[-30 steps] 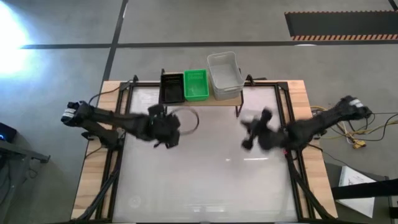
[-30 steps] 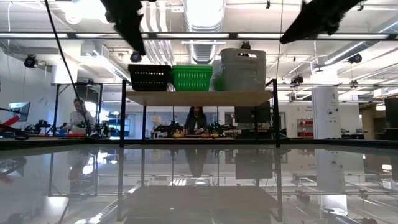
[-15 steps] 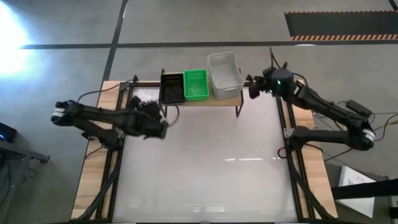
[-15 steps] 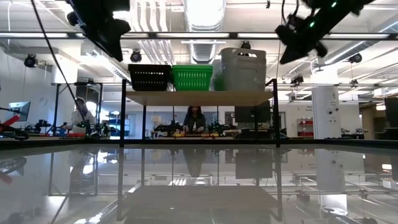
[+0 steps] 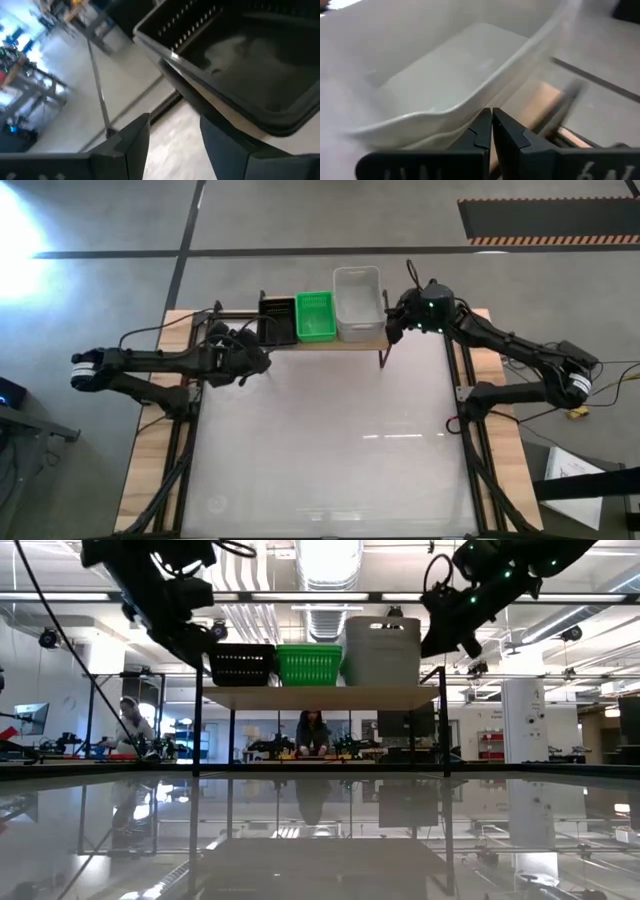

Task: Stack baskets on shelf by color
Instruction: Adjust the bins on the shelf

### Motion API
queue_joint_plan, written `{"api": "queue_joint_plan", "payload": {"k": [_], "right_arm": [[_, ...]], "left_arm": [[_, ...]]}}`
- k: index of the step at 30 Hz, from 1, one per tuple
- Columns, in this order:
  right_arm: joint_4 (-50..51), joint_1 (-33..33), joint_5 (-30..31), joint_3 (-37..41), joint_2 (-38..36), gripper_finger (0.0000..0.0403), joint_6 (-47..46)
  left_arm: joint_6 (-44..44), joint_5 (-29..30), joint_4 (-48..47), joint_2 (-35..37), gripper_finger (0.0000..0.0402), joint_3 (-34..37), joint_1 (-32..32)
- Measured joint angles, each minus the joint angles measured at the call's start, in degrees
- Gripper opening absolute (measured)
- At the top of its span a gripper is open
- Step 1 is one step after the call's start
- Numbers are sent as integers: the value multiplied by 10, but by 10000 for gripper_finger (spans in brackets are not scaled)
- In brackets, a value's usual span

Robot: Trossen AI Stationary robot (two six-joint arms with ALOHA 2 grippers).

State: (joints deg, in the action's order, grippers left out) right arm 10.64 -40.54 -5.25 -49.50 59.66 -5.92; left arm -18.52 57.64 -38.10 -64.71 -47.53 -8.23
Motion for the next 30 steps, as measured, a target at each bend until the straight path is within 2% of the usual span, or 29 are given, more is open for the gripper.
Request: {"api": "queue_joint_plan", "payload": {"k": [3,6,9,14,22,25,30], "right_arm": [[2,15,-21,0,-18,8,0],[5,32,-24,0,-40,8,0],[25,42,-16,-1,-65,8,0],[106,48,57,-21,-103,9,-7],[174,64,63,-39,-145,9,9],[192,97,63,-33,-161,9,5],[208,192,74,11,-169,9,-20]], "left_arm": [[57,4,95,1,164,28,-1],[86,6,130,-3,163,34,-2],[88,4,133,-4,164,34,-3],[89,-7,139,2,164,34,-3],[105,-7,131,12,164,17,8],[104,-9,127,28,164,6,25],[99,-26,127,65,164,3,59]]}}
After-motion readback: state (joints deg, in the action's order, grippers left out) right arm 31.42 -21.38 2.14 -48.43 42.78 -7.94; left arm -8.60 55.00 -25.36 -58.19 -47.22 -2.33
